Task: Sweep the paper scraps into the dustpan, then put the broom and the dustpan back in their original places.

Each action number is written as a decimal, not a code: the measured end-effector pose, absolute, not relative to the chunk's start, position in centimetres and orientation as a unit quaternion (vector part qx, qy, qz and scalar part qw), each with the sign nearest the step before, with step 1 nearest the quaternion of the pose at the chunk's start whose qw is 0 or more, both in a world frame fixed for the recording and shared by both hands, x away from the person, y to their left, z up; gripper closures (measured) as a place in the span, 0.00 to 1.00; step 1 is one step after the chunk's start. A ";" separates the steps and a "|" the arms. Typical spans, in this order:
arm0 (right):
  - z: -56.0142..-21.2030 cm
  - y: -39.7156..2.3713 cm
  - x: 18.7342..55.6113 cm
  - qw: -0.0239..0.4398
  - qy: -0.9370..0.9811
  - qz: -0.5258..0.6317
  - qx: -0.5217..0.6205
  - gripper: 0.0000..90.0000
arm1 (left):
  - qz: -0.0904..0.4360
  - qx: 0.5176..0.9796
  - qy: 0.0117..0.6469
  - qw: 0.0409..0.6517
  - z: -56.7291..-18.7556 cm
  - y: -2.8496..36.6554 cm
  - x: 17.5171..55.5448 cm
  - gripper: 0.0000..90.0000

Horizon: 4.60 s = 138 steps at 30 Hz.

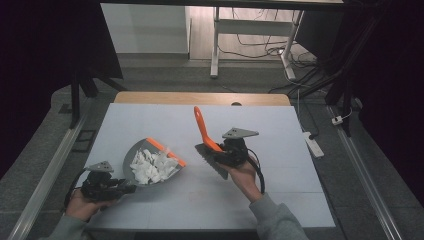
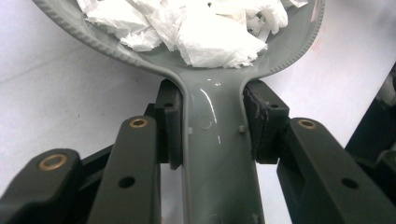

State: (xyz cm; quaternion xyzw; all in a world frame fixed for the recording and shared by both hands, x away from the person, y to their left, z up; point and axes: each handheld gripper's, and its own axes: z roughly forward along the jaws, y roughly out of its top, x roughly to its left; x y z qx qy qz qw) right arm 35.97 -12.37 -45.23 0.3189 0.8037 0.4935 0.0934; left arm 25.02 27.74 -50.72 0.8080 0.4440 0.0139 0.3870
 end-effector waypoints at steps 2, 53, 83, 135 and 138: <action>-45.2 -13.3 35.9 0.093 0.803 0.495 0.319 0.78 | 0.018 0.803 0.451 0.389 -50.7 27.5 25.1 0.68; -46.9 -25.1 32.0 0.071 0.803 0.469 0.361 0.78 | 0.076 0.687 0.619 0.373 -51.8 24.9 25.0 0.68; -49.9 -26.6 34.3 0.042 0.821 0.394 0.411 0.76 | 0.083 0.667 0.657 0.340 -53.5 23.1 26.6 0.66; -49.2 -27.5 32.6 0.138 0.840 0.420 0.316 0.51 | 0.140 0.764 0.494 0.392 -51.0 24.6 24.8 0.31; -49.1 -27.3 32.4 0.144 0.839 0.426 0.307 0.51 | 0.135 0.765 0.490 0.395 -51.0 24.6 24.9 0.31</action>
